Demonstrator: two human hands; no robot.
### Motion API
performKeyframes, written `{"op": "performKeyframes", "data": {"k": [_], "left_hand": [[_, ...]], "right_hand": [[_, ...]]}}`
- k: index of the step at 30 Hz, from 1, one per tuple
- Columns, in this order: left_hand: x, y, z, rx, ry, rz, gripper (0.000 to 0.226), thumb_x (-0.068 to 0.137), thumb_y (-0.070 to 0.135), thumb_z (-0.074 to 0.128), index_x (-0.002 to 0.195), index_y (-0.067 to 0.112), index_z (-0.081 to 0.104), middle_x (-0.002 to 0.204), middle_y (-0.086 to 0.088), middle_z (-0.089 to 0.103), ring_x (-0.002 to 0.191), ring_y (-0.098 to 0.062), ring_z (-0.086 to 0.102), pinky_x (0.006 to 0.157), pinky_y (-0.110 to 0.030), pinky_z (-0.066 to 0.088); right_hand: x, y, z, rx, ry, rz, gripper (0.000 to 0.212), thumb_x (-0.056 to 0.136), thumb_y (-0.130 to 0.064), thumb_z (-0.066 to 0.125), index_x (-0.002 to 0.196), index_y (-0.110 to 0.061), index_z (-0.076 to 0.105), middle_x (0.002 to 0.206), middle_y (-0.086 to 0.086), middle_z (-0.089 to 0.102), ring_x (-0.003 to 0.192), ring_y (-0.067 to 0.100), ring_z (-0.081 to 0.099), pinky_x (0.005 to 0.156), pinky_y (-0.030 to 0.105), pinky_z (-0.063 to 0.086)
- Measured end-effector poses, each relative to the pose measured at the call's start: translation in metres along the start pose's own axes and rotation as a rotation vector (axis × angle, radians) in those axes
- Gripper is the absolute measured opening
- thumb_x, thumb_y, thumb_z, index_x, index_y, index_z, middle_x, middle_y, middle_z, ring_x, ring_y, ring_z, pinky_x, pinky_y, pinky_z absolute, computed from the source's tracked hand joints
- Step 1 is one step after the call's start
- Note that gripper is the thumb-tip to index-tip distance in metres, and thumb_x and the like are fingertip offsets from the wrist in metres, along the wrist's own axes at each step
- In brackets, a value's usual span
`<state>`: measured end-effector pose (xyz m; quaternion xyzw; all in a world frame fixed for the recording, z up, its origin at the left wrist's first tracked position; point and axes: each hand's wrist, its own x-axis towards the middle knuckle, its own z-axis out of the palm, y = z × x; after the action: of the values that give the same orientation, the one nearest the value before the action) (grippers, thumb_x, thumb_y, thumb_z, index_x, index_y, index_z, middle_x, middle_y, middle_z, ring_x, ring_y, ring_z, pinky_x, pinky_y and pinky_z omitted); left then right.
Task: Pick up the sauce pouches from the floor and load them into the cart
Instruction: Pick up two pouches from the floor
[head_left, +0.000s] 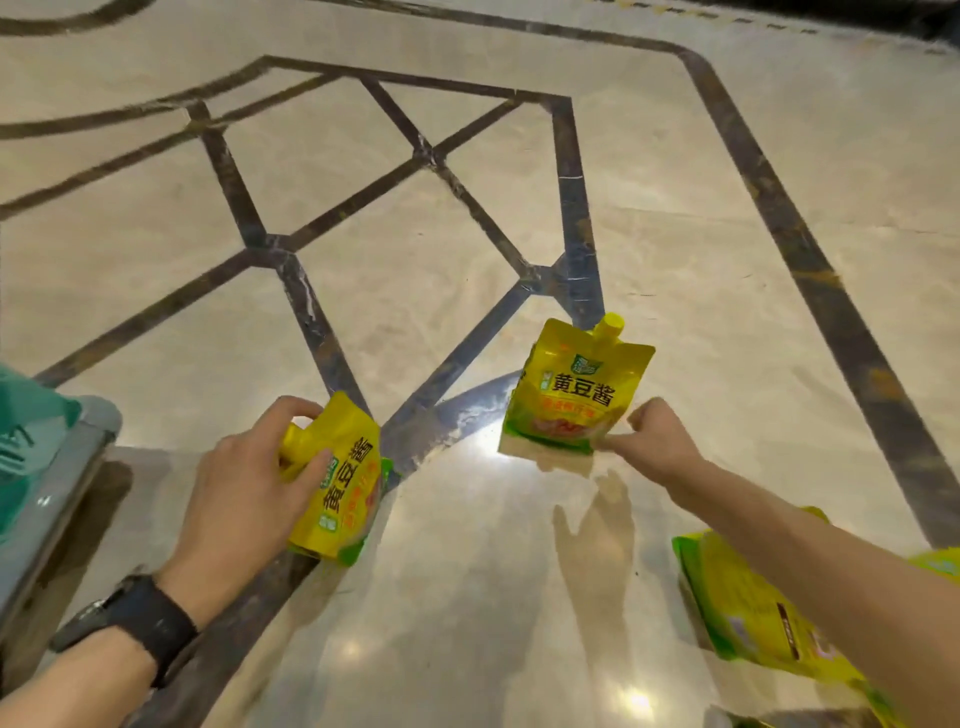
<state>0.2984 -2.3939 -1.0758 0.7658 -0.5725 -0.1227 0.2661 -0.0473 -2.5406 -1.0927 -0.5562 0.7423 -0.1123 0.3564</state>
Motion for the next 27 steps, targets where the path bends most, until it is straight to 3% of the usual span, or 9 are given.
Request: {"op": "performKeyframes", "data": {"k": [4,5,7,10,14,18,23,26,27], "left_hand": [[0.009,-0.008,-0.014,0.046,-0.113,0.216,0.04,0.081,0.027,0.081,0.106,0.042,0.054,0.075,0.008,0.069,0.065,-0.026,0.062,0.06,-0.038,0.051],[0.014,-0.009,-0.019,0.059,-0.183,0.274,0.04,0.081,0.027,0.082,0.105,0.045,0.055,0.077,0.015,0.068,0.067,-0.021,0.062,0.061,-0.037,0.05],[0.025,-0.011,-0.025,0.068,-0.328,0.318,0.04,0.08,0.027,0.082,0.098,0.053,0.057,0.081,0.026,0.065,0.075,-0.008,0.062,0.066,-0.036,0.051],[0.028,-0.016,-0.023,-0.049,-0.357,0.187,0.033,0.078,0.028,0.085,0.094,0.049,0.065,0.089,0.025,0.071,0.085,-0.003,0.066,0.073,-0.035,0.055],[0.019,-0.025,-0.018,-0.113,-0.247,0.113,0.019,0.073,0.044,0.082,0.086,0.037,0.071,0.081,0.017,0.073,0.078,-0.006,0.067,0.07,-0.039,0.055],[0.01,-0.035,-0.015,-0.378,-0.208,0.002,0.036,0.066,0.033,0.084,0.1,0.028,0.073,0.1,0.014,0.071,0.095,-0.007,0.067,0.086,-0.029,0.054],[0.004,-0.056,-0.006,-0.548,-0.265,-0.143,0.069,0.068,0.01,0.088,0.124,0.034,0.057,0.11,0.015,0.07,0.108,-0.006,0.065,0.095,-0.03,0.05],[0.004,-0.072,0.002,-0.481,-0.344,-0.143,0.06,0.071,0.014,0.087,0.124,0.027,0.062,0.119,0.015,0.069,0.113,-0.007,0.064,0.104,-0.038,0.049],[0.005,-0.073,0.004,-0.466,-0.364,-0.153,0.058,0.071,0.015,0.087,0.123,0.024,0.064,0.122,0.011,0.069,0.112,-0.006,0.064,0.103,-0.034,0.05]], "right_hand": [[0.024,-0.018,-0.022,0.185,0.164,-0.082,0.078,0.069,-0.019,0.087,0.132,-0.01,0.043,0.133,0.013,0.045,0.117,0.027,0.05,0.087,0.038,0.047],[0.027,-0.024,-0.025,0.204,0.183,-0.126,0.075,0.069,-0.018,0.087,0.132,-0.012,0.047,0.132,0.012,0.048,0.117,0.026,0.051,0.088,0.038,0.048],[0.03,-0.034,-0.026,0.169,0.158,-0.208,0.057,0.07,-0.02,0.085,0.121,-0.014,0.06,0.118,0.009,0.06,0.106,0.024,0.057,0.076,0.032,0.047],[0.031,-0.033,-0.02,0.084,0.139,-0.276,0.031,0.074,-0.022,0.082,0.103,-0.015,0.071,0.096,0.007,0.068,0.084,0.021,0.06,0.057,0.025,0.039],[0.034,-0.026,-0.025,0.131,0.147,-0.326,0.007,0.078,-0.013,0.077,0.084,-0.015,0.074,0.08,0.009,0.069,0.072,0.019,0.057,0.056,0.027,0.04],[0.014,-0.028,-0.026,0.045,0.117,-0.504,0.02,0.079,-0.001,0.071,0.067,-0.016,0.066,0.062,0.004,0.059,0.06,0.015,0.049,0.054,0.024,0.038],[-0.031,-0.033,-0.022,0.081,-0.031,-0.669,0.011,0.081,-0.001,0.072,0.075,-0.01,0.073,0.068,0.003,0.069,0.063,0.007,0.058,0.059,0.022,0.044],[-0.046,-0.021,-0.005,0.141,-0.138,-0.639,0.013,0.082,-0.005,0.074,0.071,-0.012,0.073,0.068,0.005,0.069,0.065,0.017,0.061,0.06,0.03,0.047],[-0.049,-0.011,0.001,0.191,-0.159,-0.584,0.014,0.081,-0.006,0.075,0.069,-0.013,0.073,0.067,0.007,0.068,0.063,0.019,0.059,0.059,0.032,0.046]]}}
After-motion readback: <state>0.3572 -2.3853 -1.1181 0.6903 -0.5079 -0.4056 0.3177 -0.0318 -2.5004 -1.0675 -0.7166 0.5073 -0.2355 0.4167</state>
